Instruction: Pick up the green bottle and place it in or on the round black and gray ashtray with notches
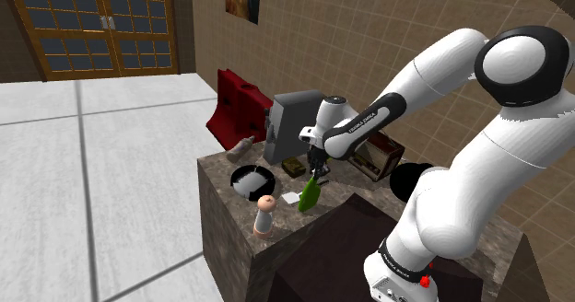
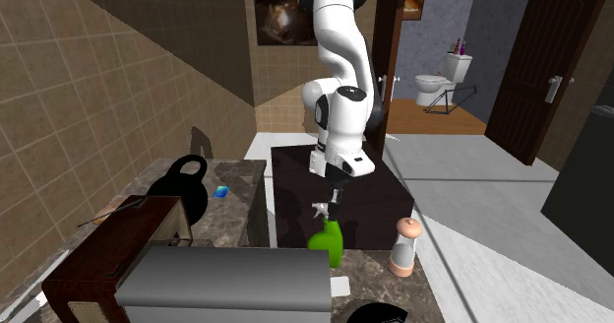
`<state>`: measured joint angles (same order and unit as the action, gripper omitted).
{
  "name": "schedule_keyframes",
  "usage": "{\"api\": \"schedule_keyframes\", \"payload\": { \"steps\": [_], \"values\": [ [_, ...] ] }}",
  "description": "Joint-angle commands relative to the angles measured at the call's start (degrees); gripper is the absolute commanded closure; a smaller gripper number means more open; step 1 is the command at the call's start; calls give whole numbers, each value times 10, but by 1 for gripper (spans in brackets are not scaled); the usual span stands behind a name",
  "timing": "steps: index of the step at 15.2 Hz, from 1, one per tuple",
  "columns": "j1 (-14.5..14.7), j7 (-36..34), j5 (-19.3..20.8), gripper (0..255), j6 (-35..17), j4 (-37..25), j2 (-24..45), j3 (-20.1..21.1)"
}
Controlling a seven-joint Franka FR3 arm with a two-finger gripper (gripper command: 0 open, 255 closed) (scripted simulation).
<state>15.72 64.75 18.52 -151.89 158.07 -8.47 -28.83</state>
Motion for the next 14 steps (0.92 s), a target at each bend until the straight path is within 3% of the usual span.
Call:
{"api": "schedule_keyframes", "payload": {
  "steps": [1,14],
  "values": [
    [0,0,0,255,0,0,0,0],
    [-12,-9,18,255,140,-26,-116,23]
  ]
}}
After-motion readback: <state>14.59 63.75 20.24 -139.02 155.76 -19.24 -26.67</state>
